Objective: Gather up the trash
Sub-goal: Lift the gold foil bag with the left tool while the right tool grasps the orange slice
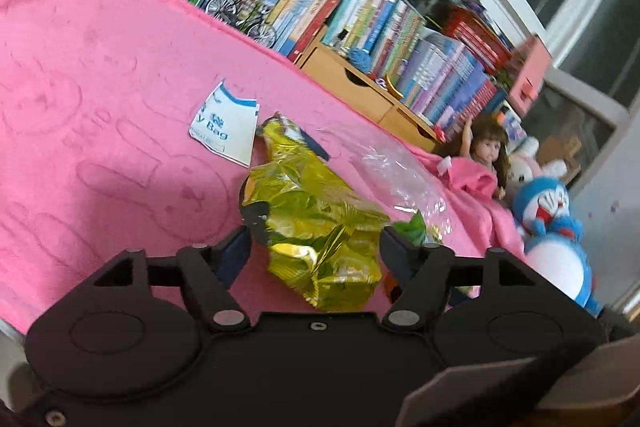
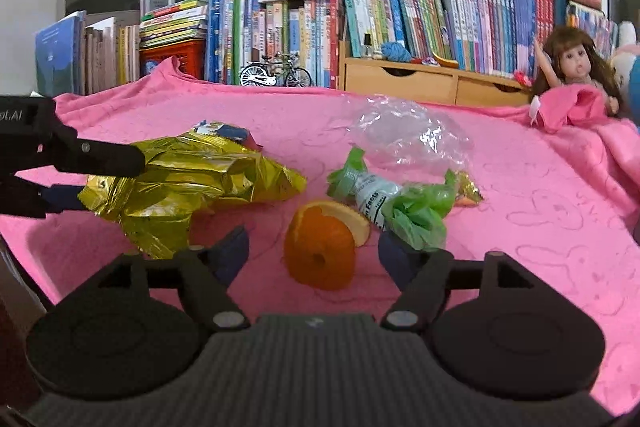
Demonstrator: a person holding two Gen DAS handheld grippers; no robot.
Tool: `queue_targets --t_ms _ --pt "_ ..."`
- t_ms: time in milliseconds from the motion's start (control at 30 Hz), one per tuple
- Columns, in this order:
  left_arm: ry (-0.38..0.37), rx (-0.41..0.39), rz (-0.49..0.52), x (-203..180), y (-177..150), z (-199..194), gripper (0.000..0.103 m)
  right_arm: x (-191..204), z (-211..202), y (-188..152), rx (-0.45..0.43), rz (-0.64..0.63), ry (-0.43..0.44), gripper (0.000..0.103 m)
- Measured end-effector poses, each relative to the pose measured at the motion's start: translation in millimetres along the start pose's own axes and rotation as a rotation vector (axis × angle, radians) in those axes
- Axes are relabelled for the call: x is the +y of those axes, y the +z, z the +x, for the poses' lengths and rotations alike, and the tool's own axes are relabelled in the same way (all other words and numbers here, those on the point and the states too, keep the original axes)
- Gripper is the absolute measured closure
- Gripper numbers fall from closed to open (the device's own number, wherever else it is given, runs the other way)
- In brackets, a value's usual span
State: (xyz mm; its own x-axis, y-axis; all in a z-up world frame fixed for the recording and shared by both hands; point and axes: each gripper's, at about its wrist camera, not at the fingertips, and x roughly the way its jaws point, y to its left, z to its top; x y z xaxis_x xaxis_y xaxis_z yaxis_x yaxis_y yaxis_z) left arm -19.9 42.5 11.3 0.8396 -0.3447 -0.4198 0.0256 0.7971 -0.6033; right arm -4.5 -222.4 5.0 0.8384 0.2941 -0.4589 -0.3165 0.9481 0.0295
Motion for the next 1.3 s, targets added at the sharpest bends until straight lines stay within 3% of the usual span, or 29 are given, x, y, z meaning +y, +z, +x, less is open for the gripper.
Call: queue_targets --t_ms 200,233,267,300,433,567,767,867,967,1033,1067,1200,1300 --pt "0.036 0.012 -0.086 5.4 4.5 36.9 0.028 1.1 8.7 -3.0 0.005 0.025 -0.022 0.021" --pt "0.025 0.008 -0.082 4.6 4.4 39.9 0.036 1.2 9.5 -3.7 0.009 0.026 -0.021 0.021" --pt "0.017 0.012 -0.071 1.9 4.3 42.0 0.053 1.2 9.9 -4.4 0.014 0.027 -0.02 0.022" --pt "0.009 0.017 -0.055 -1.1 4.5 42.3 0.057 1.0 9.3 -5.9 0.014 0.026 -0.018 0.024" --pt "0.002 -0.031 0.093 -22.5 1.2 31.0 0.073 3.1 4.2 -9.8 0.013 0.015 -0.016 0.054" --pt "0.019 -0.08 0.236 -45.8 -6.0 14.8 0.078 2.1 -2.9 -9.9 -0.003 0.034 -0.006 0.062" --pt "0.035 -0.131 0.376 -63.5 -20.6 -13.6 0.078 3.9 -12.7 -9.4 -0.016 0.044 0.019 0.073" --pt "0.045 -0.148 0.409 -64.0 -27.1 -27.4 0.078 6.3 -16.6 -10.2 -0.022 0.036 0.025 0.073" --pt "0.053 -0.155 0.421 -62.4 -30.7 -36.7 0.078 6.3 -17.7 -10.9 -0.029 0.037 0.012 0.066" --pt "0.068 -0.166 0.431 -60.5 -31.7 -41.2 0.078 5.5 -17.0 -11.0 -0.034 0.045 0.001 0.042" --pt "0.076 -0.173 0.437 -60.3 -32.5 -43.7 0.078 4.8 -16.0 -10.7 -0.036 0.052 -0.005 0.039" --pt "0.096 -0.19 0.458 -59.0 -34.7 -51.5 0.078 3.1 -7.1 -7.1 -0.036 0.065 -0.026 0.03" --pt "0.105 -0.194 0.471 -57.5 -35.4 -53.3 0.078 1.3 5.1 -4.6 -0.019 0.084 -0.036 0.029"
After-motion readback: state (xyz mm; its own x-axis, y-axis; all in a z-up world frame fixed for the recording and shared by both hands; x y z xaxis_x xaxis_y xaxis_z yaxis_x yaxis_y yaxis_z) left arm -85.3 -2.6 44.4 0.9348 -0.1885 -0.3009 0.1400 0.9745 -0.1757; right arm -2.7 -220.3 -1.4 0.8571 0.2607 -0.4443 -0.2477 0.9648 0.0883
